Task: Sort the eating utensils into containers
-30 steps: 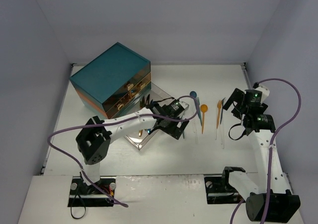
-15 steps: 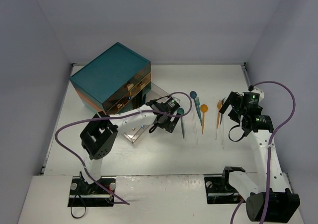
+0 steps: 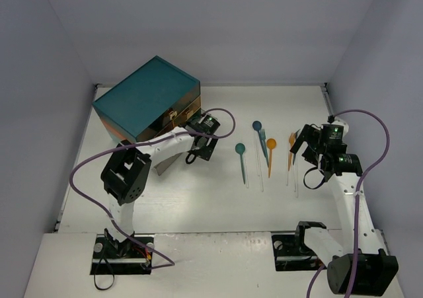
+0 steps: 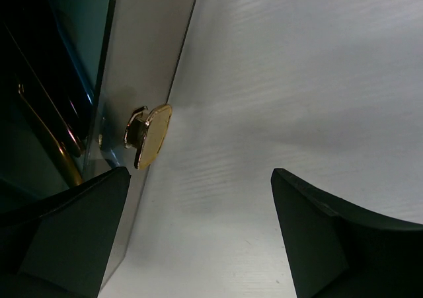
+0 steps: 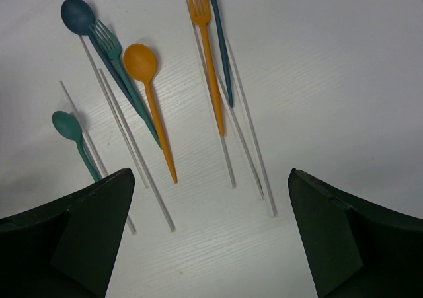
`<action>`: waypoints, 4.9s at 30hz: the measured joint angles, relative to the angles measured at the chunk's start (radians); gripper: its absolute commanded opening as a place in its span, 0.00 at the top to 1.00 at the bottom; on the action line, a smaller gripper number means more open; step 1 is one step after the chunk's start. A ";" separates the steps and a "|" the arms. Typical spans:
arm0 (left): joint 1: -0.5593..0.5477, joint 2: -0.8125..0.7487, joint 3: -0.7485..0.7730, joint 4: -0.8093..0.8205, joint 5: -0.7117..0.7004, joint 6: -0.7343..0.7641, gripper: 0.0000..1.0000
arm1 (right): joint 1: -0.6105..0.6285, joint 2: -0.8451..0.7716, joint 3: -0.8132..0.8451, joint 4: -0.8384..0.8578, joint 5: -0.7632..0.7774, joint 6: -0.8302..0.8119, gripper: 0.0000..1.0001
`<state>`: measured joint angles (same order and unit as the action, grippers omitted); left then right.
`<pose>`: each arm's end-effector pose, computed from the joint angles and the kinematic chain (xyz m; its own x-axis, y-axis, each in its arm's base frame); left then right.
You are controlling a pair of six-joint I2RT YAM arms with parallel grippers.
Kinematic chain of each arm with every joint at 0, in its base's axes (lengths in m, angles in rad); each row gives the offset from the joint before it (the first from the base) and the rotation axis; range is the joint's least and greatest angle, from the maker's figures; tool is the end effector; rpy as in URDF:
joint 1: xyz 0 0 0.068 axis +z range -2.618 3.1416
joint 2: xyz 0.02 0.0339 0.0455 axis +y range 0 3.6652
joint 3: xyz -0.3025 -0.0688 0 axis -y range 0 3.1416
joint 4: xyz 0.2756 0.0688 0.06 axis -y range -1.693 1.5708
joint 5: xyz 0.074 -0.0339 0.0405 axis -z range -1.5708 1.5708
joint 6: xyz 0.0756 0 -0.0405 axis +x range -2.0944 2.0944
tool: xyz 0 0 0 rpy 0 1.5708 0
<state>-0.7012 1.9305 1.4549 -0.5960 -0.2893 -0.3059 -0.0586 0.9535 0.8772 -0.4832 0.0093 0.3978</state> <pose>0.3723 -0.2861 0.1952 -0.7945 0.2930 -0.5319 0.2881 0.9529 0.0947 0.2506 -0.0154 0.3196 -0.4627 0.4152 -0.7833 0.2665 0.9078 0.3238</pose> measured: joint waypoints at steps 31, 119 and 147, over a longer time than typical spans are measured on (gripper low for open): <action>0.035 -0.047 0.015 -0.006 -0.092 0.166 0.12 | 0.000 0.000 -0.019 0.000 -0.044 -0.026 0.00; 0.061 -0.298 -0.007 -0.219 0.110 0.190 0.13 | 0.000 -0.034 -0.044 0.001 -0.062 -0.029 0.00; -0.089 -0.290 -0.030 -0.217 0.333 0.020 0.12 | 0.000 -0.048 -0.045 0.001 -0.085 -0.029 0.01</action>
<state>-0.7900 1.6402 1.4246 -0.8127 0.0437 -0.2855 -0.0586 0.9051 0.8326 -0.4824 -0.0758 0.3683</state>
